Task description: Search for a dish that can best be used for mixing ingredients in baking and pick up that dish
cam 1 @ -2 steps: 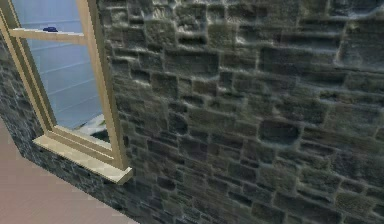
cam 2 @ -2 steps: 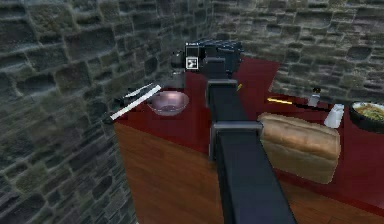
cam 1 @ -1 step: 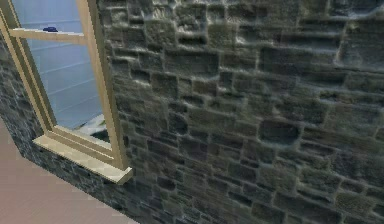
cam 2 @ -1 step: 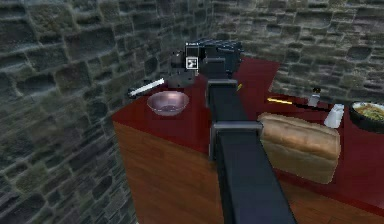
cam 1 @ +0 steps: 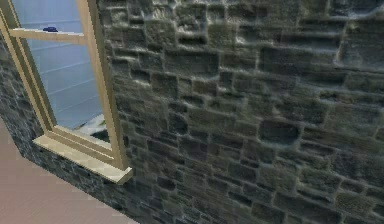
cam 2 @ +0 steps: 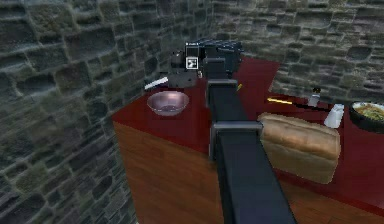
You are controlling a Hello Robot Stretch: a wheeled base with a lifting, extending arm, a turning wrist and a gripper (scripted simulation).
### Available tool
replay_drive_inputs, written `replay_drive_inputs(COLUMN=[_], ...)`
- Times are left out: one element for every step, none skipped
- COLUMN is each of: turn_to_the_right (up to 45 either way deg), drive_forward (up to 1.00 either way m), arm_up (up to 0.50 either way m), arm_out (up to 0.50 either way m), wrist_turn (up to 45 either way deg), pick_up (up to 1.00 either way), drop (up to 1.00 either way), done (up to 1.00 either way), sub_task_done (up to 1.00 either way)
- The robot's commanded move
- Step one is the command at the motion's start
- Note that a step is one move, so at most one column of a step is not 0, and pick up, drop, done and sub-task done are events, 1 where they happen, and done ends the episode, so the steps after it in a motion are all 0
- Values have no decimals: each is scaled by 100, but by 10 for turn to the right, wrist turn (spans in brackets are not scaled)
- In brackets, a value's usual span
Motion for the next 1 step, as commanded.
replay_drive_inputs(turn_to_the_right=[0], drive_forward=[0], arm_up=[-10], arm_out=[0], wrist_turn=[0], pick_up=[0], drop=[0], done=[0], sub_task_done=[0])
